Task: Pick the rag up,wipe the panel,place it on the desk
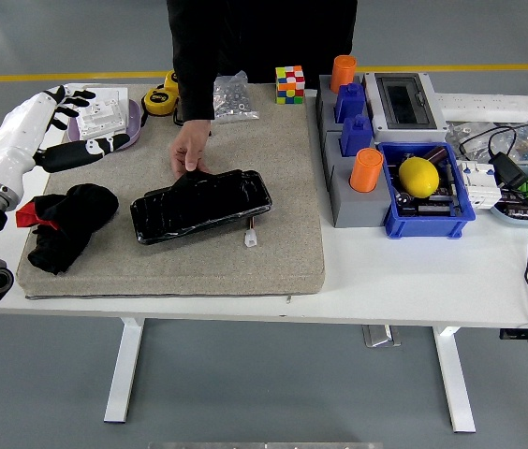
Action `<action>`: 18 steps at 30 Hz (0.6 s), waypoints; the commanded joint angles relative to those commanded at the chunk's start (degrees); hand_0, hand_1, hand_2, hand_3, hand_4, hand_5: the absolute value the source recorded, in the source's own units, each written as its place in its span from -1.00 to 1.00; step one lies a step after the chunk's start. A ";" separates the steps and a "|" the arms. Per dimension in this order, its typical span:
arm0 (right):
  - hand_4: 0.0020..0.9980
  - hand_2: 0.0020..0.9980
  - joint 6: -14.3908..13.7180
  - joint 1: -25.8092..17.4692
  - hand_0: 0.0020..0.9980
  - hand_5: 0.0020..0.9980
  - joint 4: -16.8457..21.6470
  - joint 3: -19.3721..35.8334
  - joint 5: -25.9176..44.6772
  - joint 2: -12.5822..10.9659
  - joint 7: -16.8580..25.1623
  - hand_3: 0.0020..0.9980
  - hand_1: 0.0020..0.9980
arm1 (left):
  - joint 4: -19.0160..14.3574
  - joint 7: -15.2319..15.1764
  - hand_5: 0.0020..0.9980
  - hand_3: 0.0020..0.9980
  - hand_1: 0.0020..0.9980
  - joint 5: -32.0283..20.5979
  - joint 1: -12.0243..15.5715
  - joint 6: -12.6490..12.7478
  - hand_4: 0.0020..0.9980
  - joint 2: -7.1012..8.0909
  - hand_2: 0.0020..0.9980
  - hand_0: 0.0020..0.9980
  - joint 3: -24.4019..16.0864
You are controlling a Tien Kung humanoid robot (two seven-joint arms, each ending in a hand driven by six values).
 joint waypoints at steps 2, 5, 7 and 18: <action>1.00 0.28 0.03 -0.02 0.38 0.35 -0.02 -0.02 0.10 0.07 0.07 0.23 -0.08 | 0.03 -0.02 0.31 0.54 0.32 -0.08 -0.12 -0.01 1.00 0.18 0.44 -0.04 -0.40; 1.00 0.28 0.12 -0.07 0.38 0.35 -0.05 -0.07 0.13 0.25 0.13 0.23 -0.08 | 0.33 -0.08 0.30 0.54 0.32 -0.22 -0.25 0.04 1.00 0.32 0.44 -0.04 -1.04; 1.00 0.28 0.21 -0.13 0.38 0.35 -0.07 -0.12 0.10 0.33 0.11 0.23 -0.08 | 0.40 -0.05 0.30 0.54 0.32 -0.24 -0.27 -0.05 1.00 0.38 0.44 -0.04 -1.25; 1.00 0.29 0.98 -0.65 0.38 0.35 -0.70 -0.22 0.21 0.99 0.02 0.23 -0.08 | 0.33 0.53 0.29 0.54 0.31 0.59 -0.45 -0.73 1.00 -0.13 0.44 -0.05 -1.28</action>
